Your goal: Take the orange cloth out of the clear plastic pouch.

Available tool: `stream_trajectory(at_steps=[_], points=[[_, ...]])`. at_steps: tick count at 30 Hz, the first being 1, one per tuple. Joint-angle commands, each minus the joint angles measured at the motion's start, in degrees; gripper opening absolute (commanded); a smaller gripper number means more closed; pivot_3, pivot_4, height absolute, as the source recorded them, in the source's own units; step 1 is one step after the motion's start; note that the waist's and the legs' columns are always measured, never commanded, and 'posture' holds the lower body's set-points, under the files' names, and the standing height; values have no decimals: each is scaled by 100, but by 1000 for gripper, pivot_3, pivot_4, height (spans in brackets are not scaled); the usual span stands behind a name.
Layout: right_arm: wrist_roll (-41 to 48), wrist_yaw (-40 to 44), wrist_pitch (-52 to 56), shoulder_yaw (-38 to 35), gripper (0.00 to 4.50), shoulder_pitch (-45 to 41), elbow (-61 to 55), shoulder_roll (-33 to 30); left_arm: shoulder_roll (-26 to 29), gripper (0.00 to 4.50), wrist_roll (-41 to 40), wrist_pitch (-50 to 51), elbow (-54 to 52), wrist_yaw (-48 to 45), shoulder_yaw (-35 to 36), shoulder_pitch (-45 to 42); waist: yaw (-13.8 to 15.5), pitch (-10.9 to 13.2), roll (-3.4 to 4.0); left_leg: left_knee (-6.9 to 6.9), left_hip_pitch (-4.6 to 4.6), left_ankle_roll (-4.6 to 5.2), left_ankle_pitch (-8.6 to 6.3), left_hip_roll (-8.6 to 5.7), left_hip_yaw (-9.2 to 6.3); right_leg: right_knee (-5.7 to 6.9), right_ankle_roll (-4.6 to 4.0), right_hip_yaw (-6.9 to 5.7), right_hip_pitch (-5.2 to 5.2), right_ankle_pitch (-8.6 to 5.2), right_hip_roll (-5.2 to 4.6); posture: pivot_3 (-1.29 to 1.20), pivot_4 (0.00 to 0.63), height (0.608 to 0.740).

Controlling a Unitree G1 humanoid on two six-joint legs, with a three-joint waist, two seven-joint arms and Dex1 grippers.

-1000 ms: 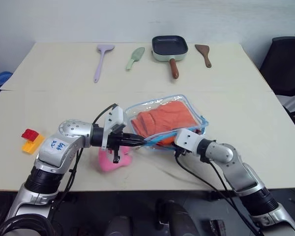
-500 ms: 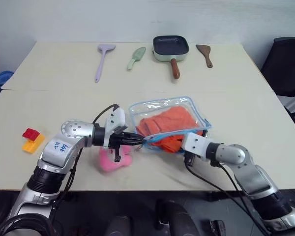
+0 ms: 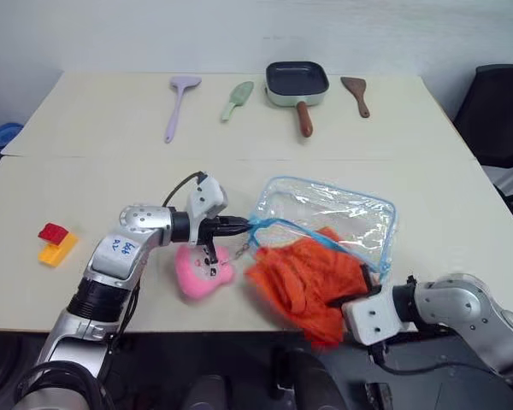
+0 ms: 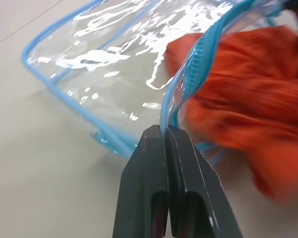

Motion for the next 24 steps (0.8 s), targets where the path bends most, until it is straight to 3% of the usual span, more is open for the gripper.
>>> stream_trajectory(at_steps=[1, 6, 15, 24], points=[[150, 135, -294, -80, 20, -33, -130, -37, -94, 0, 199, -353, 152, 216, 151, -267, -3, 0, 0, -1, 0, 0, 0, 0, 0, -1, 0, -1, 0, 0, 1, 0, 150, 740], [-30, 148, -417, 8, 20, -114, 103, 15, -169, 0, 461, -583, 246, 256, 3, -408, -3, 0, 0, -1, 0, -1, 0, 3, 3, 1, 0, -1, -2, 0, 0, 0, 150, 740], [-136, -162, -1042, -791, 20, 816, 1132, -518, 153, 0, 777, -843, 1252, 350, 335, -804, 13, 0, -2, 0, 0, 0, 0, -1, 5, -3, 4, -6, 2, 2, -5, 0, 150, 740], [647, -780, -265, -2324, 20, 489, 3096, -506, 622, 0, 443, -635, -117, -495, 262, -65, 11, 0, -1, 4, 2, 11, 3, -6, 8, -3, 14, 1, 7, 9, -22, 0, 150, 740]])
